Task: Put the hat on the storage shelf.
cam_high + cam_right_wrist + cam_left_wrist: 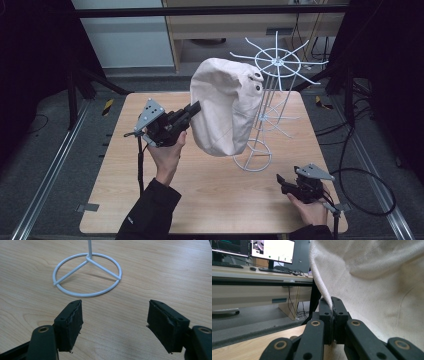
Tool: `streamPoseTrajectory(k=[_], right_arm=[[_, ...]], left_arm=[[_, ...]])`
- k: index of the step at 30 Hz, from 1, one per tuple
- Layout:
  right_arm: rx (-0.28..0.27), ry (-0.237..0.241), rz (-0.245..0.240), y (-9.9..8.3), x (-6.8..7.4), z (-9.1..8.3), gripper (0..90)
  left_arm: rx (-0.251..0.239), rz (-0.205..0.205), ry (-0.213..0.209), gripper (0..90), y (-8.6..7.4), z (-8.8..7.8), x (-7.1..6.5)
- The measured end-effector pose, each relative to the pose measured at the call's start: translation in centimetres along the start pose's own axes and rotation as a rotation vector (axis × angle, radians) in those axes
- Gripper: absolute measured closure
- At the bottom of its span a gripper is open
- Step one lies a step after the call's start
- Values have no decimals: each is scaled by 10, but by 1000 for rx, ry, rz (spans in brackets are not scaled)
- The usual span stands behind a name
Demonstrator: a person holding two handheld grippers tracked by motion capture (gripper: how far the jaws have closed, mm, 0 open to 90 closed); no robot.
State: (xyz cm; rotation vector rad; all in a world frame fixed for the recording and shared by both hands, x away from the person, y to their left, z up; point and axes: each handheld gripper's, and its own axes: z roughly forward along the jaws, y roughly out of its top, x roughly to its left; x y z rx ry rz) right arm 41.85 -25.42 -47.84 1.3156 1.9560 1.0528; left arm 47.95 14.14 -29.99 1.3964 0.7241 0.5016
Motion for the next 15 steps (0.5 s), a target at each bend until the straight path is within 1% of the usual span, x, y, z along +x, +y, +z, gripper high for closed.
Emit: streamPoseTrajectory(k=[6,15], right_arm=[[0,-1,3,0,0,0,286],[0,1,0,0,0,0,286]], left_arm=[[31,25,-6,874,-5,4,-3],[86,48,-9,870,-13,15,-7]])
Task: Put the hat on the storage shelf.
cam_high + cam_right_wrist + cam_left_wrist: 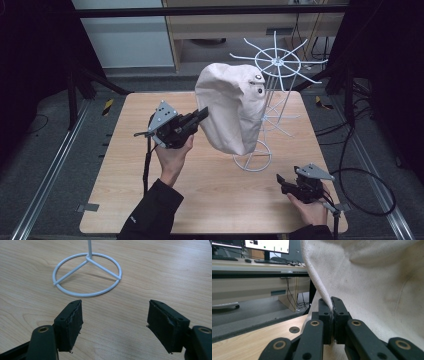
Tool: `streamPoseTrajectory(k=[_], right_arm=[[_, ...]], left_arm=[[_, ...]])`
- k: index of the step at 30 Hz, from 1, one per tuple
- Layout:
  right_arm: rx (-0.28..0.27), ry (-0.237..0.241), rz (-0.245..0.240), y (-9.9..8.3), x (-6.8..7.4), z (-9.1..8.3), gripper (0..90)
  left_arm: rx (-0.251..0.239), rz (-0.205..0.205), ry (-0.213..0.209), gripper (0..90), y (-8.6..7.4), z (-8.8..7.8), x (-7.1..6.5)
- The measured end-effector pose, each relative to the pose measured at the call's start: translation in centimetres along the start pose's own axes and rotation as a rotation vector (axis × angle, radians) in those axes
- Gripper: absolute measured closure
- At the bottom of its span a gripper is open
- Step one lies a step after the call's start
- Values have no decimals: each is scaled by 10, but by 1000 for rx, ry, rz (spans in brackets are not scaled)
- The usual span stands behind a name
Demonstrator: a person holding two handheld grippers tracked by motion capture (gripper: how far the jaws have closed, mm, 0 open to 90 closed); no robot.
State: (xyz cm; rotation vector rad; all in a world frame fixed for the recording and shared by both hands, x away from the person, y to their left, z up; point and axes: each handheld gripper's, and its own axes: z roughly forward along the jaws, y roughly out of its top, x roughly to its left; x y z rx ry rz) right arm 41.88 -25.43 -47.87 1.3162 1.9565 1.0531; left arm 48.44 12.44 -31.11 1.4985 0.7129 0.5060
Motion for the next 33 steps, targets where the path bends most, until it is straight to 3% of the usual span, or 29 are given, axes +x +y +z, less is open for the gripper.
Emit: streamPoseTrajectory(k=[15,21,26,30,33], right_arm=[[0,1,1,0,0,0,286],[0,1,2,0,0,0,284],[-1,0,6,0,0,-1,282],[-1,-1,2,0,-1,-1,281],[-1,-2,1,0,0,0,281]], left_arm=[[59,15,-11,829,-8,12,-3],[63,10,3,744,-9,9,-1],[64,26,13,634,-14,-1,-1],[68,41,34,522,-20,-19,3],[74,56,52,490,-25,-32,6]])
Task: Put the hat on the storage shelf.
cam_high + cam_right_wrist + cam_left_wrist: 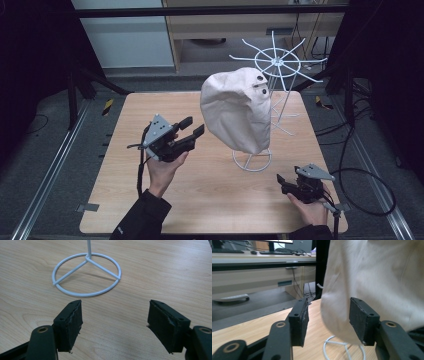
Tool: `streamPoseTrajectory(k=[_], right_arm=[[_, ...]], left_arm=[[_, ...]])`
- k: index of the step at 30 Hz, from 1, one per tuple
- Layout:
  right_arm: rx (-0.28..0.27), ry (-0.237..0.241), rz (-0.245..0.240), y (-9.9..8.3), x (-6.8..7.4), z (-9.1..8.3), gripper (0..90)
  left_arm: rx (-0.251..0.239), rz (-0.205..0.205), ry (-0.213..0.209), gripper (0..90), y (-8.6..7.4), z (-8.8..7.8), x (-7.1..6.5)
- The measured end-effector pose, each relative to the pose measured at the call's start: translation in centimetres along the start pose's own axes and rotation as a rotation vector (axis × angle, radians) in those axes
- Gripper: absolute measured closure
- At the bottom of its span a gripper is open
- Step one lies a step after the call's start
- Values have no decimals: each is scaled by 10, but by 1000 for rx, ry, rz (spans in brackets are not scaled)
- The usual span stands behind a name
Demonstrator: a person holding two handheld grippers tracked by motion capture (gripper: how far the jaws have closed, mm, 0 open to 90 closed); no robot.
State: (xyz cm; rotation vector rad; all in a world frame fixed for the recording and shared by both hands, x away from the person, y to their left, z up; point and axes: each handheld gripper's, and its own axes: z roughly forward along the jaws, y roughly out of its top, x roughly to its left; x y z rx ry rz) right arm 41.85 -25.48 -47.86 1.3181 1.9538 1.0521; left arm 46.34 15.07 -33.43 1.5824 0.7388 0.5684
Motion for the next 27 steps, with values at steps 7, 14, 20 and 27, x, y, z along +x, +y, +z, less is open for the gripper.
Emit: streamPoseTrajectory(k=[7,14,20,27], right_arm=[[4,-2,0,0,0,0,279],[2,-2,2,-1,0,0,274],[3,-10,8,-2,0,0,256],[4,-18,14,-3,-1,1,228]], left_arm=[[47,18,43,429,-20,-28,14],[145,34,104,387,-54,-53,32],[237,13,151,351,-89,-70,45],[309,-44,203,322,-119,-87,63]])
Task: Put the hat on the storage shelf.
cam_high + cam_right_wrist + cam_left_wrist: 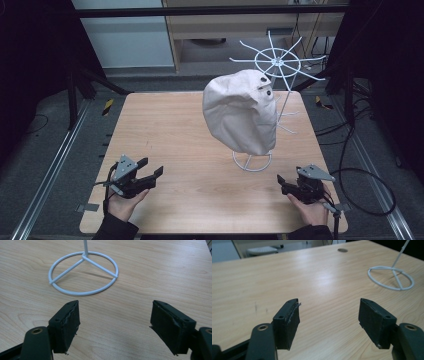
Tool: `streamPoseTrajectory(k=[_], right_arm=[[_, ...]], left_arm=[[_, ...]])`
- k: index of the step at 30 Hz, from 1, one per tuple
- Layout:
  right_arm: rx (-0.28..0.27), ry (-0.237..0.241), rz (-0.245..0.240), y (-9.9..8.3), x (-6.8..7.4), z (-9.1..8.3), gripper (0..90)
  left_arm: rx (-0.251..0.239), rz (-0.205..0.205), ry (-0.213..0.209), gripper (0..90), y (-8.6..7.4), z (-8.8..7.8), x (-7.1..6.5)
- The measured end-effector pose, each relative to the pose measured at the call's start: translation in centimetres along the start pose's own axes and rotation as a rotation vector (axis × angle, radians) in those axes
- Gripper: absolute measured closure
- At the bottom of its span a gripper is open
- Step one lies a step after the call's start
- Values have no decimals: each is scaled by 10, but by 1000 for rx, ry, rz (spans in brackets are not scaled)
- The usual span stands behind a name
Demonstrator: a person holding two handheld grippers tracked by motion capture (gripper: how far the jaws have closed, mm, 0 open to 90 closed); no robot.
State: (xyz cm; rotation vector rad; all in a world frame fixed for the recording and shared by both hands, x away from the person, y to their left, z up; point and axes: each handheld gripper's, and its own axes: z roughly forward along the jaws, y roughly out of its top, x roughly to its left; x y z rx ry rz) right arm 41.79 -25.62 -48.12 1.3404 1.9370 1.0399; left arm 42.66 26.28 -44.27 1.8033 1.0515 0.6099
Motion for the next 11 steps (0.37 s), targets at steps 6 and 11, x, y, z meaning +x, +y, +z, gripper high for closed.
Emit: streamPoseTrajectory(k=[6,11], right_arm=[[11,-7,7,-1,0,1,214],[12,-15,7,-1,-1,2,219]], left_arm=[[43,-32,54,299,-18,-1,16],[64,-57,94,291,-28,0,27]])
